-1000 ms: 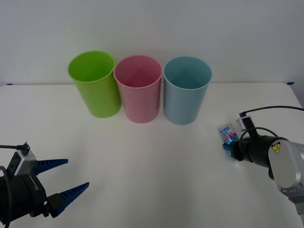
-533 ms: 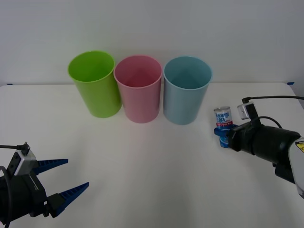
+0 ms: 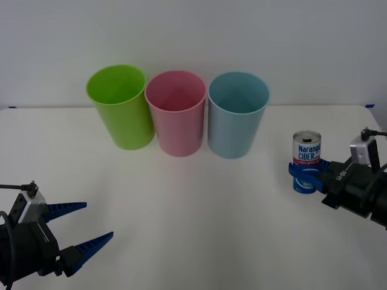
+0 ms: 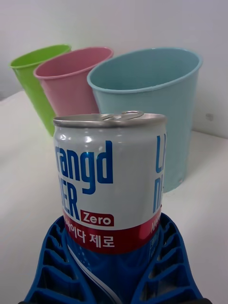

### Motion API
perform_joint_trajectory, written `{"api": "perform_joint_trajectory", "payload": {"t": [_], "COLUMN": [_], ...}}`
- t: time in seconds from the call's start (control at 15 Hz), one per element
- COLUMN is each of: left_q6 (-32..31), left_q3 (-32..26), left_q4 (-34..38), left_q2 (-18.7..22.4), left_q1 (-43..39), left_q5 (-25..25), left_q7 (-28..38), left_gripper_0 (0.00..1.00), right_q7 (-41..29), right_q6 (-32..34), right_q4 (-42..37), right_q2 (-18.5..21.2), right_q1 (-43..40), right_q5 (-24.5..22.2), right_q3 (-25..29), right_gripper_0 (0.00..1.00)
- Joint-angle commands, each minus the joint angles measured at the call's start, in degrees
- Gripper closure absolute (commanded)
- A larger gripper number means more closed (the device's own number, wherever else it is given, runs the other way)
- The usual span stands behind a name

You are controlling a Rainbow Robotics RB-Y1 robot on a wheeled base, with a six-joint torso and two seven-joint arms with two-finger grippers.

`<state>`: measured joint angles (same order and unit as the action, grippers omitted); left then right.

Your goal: Put cans in the blue bin and PET bottles in the pink bin and trash in the green bin.

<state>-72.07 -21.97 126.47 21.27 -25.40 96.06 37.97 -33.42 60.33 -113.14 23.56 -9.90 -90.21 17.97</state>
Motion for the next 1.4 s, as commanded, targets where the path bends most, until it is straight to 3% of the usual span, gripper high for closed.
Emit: {"api": "perform_joint_trajectory", "payload": {"t": [0.07,0.33,0.53,0.67,0.93,1.4], "left_q6": [0.0,0.0,0.0,0.0,0.0,0.0], "left_q3": [0.0,0.0,0.0,0.0,0.0,0.0], "left_q4": [0.0,0.0,0.0,0.0,0.0,0.0], "left_q2": [0.0,0.0,0.0,0.0,0.0,0.0], "left_q1": [0.0,0.0,0.0,0.0,0.0,0.0], "left_q5": [0.0,0.0,0.0,0.0,0.0,0.0], "left_q7": [0.0,0.0,0.0,0.0,0.0,0.0], "left_gripper_0": [0.01,0.01,0.01,0.01,0.01,0.01], "right_q7": [7.32,12.07,12.42,12.07,8.11,-8.15], "right_q6": [4.88,6.55,2.16,-4.61,-15.77,-19.02], "right_q4": [-0.32,-3.4,-8.06,-13.24,-20.19,-16.67], "right_q2": [0.08,-0.18,-1.85,-2.03,-2.03,-2.03], "right_q1": [-4.43,-7.5,-7.33,-7.07,-3.81,9.72], "right_q5": [10.49,20.6,23.41,23.06,15.15,-6.21], "right_q3": [4.71,7.34,7.34,6.99,2.86,-4.17], "right_gripper_0": [1.0,1.0,1.0,1.0,1.0,1.0]}}
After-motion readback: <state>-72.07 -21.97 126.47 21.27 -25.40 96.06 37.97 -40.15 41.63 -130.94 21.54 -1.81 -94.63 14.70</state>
